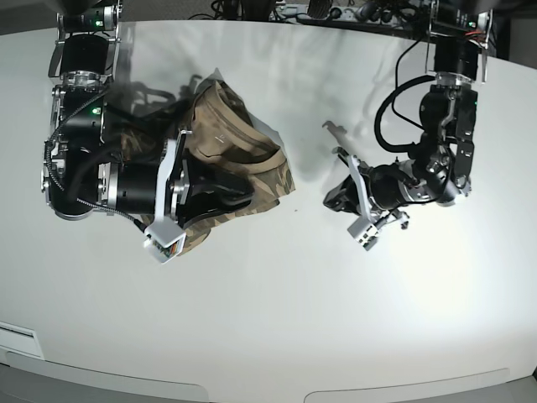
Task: Fold the T-shirt properly
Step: 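Fold the collar end over the stack with the right gripper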
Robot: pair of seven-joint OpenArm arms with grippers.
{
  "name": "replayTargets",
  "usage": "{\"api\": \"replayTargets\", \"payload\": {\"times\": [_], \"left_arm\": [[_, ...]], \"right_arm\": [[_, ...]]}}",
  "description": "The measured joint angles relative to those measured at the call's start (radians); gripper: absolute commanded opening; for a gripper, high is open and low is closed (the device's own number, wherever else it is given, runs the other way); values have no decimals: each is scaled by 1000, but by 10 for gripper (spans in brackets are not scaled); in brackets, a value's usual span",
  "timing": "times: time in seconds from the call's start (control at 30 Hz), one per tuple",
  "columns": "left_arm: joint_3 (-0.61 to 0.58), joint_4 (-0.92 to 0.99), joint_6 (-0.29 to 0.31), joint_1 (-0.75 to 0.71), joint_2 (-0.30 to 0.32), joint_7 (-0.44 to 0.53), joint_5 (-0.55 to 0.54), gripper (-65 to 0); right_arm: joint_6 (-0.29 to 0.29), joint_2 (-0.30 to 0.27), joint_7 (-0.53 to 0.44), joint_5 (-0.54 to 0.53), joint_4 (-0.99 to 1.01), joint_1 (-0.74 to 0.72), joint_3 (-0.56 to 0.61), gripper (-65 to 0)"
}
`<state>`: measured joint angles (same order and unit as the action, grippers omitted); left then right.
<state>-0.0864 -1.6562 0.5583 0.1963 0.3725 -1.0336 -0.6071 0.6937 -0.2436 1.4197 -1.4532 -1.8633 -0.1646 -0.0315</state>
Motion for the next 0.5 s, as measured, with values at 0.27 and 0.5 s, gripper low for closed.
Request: {"api": "replayTargets", "payload": {"times": [0.27, 0.5], "left_arm": [[29, 0, 131, 86, 56, -162, -546, -650], [-7, -3, 132, 83, -21, -269, -726, -650]], "right_arm": [[3, -95, 2, 182, 0, 0, -42, -650], [2, -113, -123, 334, 12, 24, -42, -650]]}}
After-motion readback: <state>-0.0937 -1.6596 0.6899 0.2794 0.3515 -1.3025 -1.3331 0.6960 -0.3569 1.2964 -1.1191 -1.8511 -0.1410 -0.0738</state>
